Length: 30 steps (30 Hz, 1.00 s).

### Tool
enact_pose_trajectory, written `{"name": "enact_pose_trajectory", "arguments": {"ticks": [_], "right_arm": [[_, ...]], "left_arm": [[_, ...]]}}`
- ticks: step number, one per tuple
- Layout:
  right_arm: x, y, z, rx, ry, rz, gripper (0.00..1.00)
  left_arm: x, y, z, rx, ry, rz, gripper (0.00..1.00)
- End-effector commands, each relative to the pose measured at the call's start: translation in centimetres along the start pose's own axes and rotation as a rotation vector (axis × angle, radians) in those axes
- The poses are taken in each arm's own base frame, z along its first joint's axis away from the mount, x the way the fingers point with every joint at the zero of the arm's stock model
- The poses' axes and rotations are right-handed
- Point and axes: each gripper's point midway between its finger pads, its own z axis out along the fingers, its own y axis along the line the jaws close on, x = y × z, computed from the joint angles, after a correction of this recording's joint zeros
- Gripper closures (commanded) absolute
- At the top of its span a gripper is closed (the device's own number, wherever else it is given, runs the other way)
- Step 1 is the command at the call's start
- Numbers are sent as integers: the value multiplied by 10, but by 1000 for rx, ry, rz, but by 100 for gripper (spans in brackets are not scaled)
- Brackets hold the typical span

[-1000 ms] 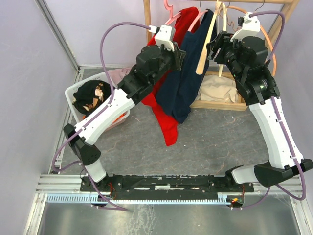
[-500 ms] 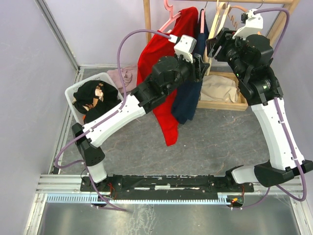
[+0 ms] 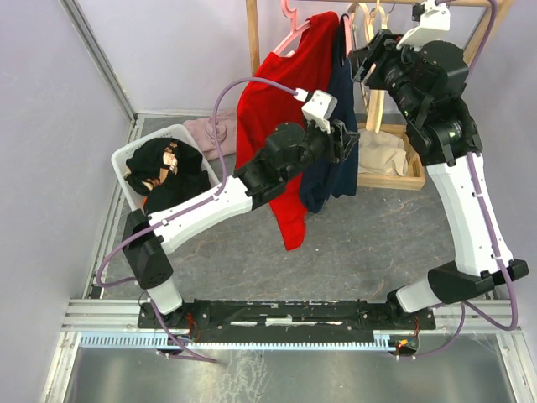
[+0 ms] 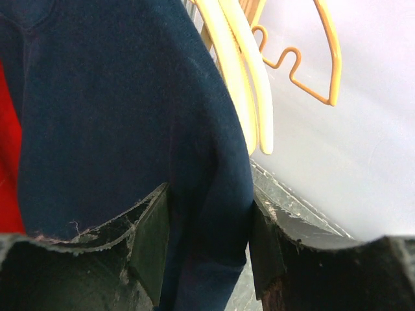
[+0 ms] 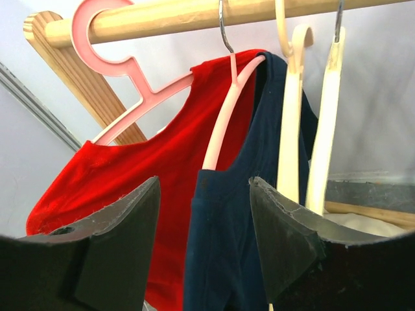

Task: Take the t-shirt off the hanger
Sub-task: Pick up the hanger from the clothesline.

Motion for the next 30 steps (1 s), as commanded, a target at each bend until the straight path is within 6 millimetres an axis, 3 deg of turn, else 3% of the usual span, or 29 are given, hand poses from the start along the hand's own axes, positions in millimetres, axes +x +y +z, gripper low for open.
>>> {"name": "enact_pose_trajectory", "arguments": {"ticks": [1, 19, 30], "right_arm": [[-11, 9, 4, -39, -15, 7, 35], [8, -1, 30, 25, 59, -2, 36], [23, -14, 32, 81, 101, -34, 44]], "left_arm": [[-60, -17, -18, 71, -195, -38, 45], [-49, -33, -2, 158, -195, -60, 44], [-40, -43, 11, 193, -181, -73, 44]]}}
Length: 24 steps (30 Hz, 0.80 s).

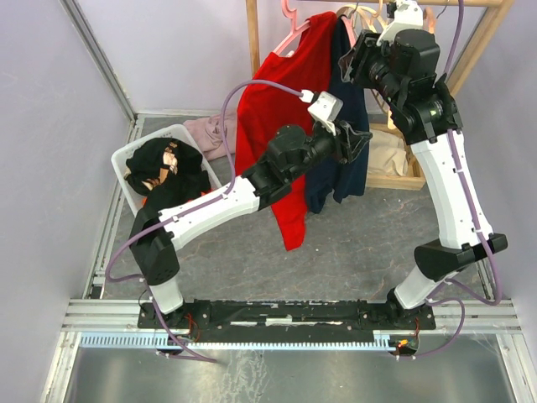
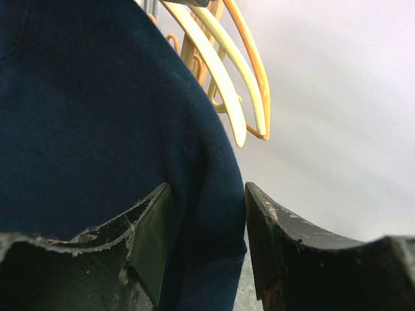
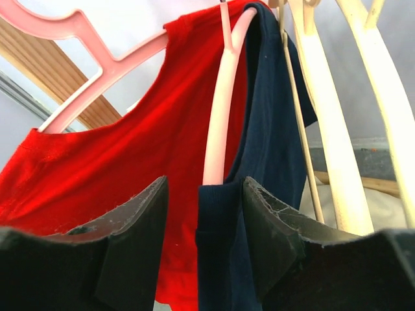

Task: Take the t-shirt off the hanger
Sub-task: Pick up the hanger from the clothesline.

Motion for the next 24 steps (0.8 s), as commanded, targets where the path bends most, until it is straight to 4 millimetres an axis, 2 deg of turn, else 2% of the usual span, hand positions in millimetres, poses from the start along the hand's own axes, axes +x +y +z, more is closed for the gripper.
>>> {"name": "enact_pose_trajectory", "arguments": {"ticks": [1, 7, 16, 20, 24], "right_arm": [[-19, -8, -10, 40, -54, -18, 45], [-14, -20, -10, 97, -48, -45, 54], [-14, -31, -7, 154, -58, -70, 79], [-24, -34, -12, 168, -94, -99, 86], [-41, -26, -14, 127, -155, -131, 88]], "left_arm": [[-29, -19, 6, 59, -81, -46, 44], [-28, -24, 10, 78, -77, -50, 44], [-27, -24, 8, 68, -54, -44, 44], [-26, -17, -5, 28, -27, -34, 44], [-25, -7, -24, -29, -9, -23, 44]]}}
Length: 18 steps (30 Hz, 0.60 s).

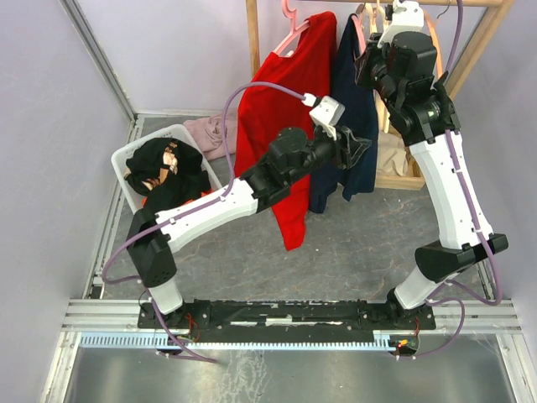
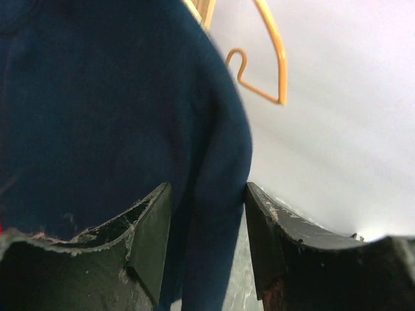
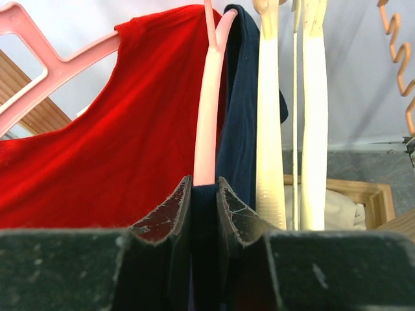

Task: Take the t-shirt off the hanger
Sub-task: Pick up the hanger from the clothesline.

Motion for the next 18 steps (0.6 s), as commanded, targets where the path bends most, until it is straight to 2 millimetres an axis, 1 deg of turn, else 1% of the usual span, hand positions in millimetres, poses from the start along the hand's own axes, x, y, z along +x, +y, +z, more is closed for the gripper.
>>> {"name": "enact_pose_trajectory", "arguments": {"ticks": [1, 4, 7, 10, 14, 18], "right_arm": [[-47, -4, -16, -3, -157, -27, 90], [-62, 3, -21, -43, -207, -36, 92], [-73, 11, -26, -87, -246, -40, 94], [-81, 17, -31, -124, -270, -38, 98], [-90, 20, -39, -147, -303, -31, 99], [-101, 21, -46, -158, -339, -22, 99]], "left_arm": [[-31, 2, -32, -54, -46, -19, 44], [-31, 11, -48, -104, -40, -11, 44], [-36, 20, -64, -155, -45, -3, 44], [-40, 28, -74, -204, -42, 9, 43], [-43, 37, -82, -259, -32, 21, 42], [-44, 40, -85, -276, -29, 24, 41]]}}
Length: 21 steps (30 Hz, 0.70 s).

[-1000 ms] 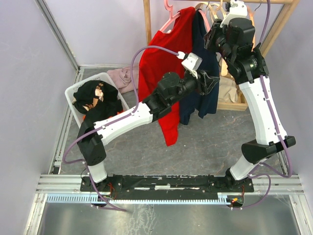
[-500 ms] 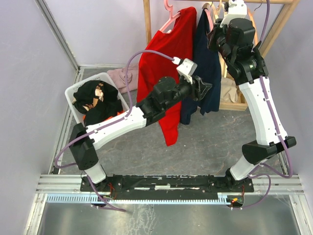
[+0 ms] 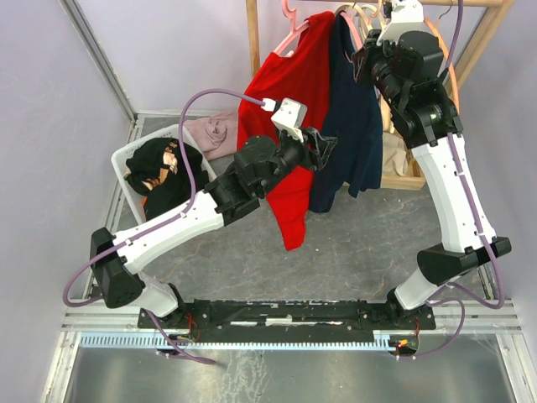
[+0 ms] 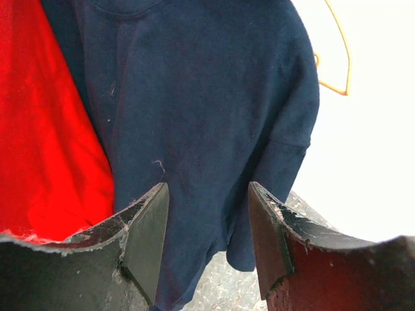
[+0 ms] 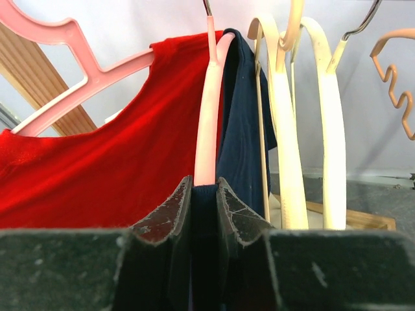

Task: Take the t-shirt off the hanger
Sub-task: Pick up the hanger from the clothesline.

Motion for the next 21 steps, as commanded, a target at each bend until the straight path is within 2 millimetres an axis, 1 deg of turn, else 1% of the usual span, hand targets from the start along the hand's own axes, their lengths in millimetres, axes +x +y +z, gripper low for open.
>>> {"name": "enact_pose_trajectory", "arguments": {"ticks": [1, 7, 9, 12, 14, 18, 19, 20, 21], "right_arm": [[-91, 6, -39, -51, -285, 29, 99], [-103, 6, -54, -59, -317, 43, 99], [-103, 5, -60, -61, -316, 50, 99], [-100, 5, -71, -68, -314, 65, 99], [-95, 3, -80, -69, -315, 76, 99], [-76, -3, -93, -59, -287, 89, 99], [-74, -3, -99, -61, -287, 94, 99], [-64, -4, -100, -63, -271, 97, 99], [-61, -4, -105, -69, -271, 100, 99]], "left_arm": [[-14, 9, -7, -48, -26, 15, 41], [-18, 13, -5, -75, -22, 24, 39], [-22, 18, -4, -94, -29, 29, 39], [-35, 21, -4, -108, -52, 37, 36], [-43, 20, -2, -108, -59, 51, 35], [-61, 18, 5, -105, -71, 77, 29], [-66, 17, 6, -102, -81, 80, 28], [-72, 17, 8, -95, -93, 80, 26], [-77, 16, 11, -88, -101, 80, 25]]}}
